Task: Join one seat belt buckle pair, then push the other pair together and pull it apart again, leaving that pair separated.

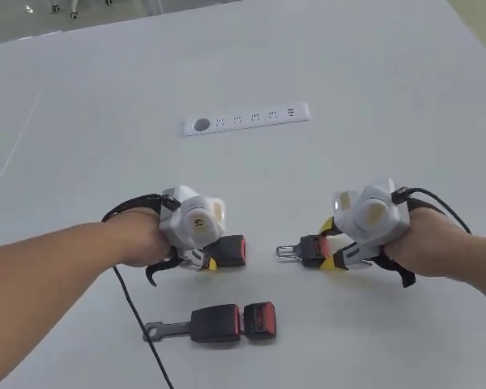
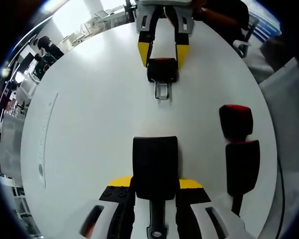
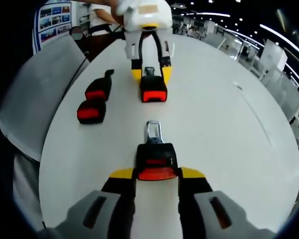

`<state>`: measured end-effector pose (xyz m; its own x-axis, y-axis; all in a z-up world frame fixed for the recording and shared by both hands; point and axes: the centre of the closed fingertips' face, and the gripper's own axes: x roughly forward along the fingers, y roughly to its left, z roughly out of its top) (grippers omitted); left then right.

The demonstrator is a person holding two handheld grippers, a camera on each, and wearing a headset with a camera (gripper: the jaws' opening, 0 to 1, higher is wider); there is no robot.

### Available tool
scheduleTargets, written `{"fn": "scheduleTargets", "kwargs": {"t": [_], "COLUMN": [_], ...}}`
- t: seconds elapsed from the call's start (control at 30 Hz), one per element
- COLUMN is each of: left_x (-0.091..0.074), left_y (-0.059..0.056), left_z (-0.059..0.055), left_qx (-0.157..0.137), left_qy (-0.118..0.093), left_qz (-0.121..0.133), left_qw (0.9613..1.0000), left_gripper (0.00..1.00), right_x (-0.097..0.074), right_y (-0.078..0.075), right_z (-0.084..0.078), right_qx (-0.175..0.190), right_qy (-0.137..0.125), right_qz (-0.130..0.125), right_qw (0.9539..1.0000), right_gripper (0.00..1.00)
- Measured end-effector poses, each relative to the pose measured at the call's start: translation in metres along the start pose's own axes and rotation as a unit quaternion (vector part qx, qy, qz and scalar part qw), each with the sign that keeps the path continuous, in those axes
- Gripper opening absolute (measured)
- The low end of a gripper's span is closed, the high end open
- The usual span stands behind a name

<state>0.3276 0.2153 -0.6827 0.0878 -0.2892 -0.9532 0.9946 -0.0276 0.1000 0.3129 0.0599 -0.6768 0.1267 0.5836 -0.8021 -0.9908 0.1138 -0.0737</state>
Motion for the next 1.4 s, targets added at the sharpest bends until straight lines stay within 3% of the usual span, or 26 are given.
{"fn": "scheduleTargets", "kwargs": {"t": [0.5,1.4], "left_x": [0.001,0.000], "left_y": [0.001,0.001], "left_z": [0.000,0.002], "left_qx": [-0.005,-0.005], "left_qy": [0.000,-0.002], "left_qz": [0.002,0.001], "left_qw": [1.0000,1.0000], "left_gripper": [0.31,0.31], "right_x": [0.027,0.031], "right_y": [0.000,-0.004], "right_z": [0.034,0.041], "right_qx": [0.006,-0.024], "right_qy": [-0.011,-0.001], "right_qz": [0.000,-0.014], "right_qw": [0.9999,0.9996], "right_gripper": [0.31,0.31]}}
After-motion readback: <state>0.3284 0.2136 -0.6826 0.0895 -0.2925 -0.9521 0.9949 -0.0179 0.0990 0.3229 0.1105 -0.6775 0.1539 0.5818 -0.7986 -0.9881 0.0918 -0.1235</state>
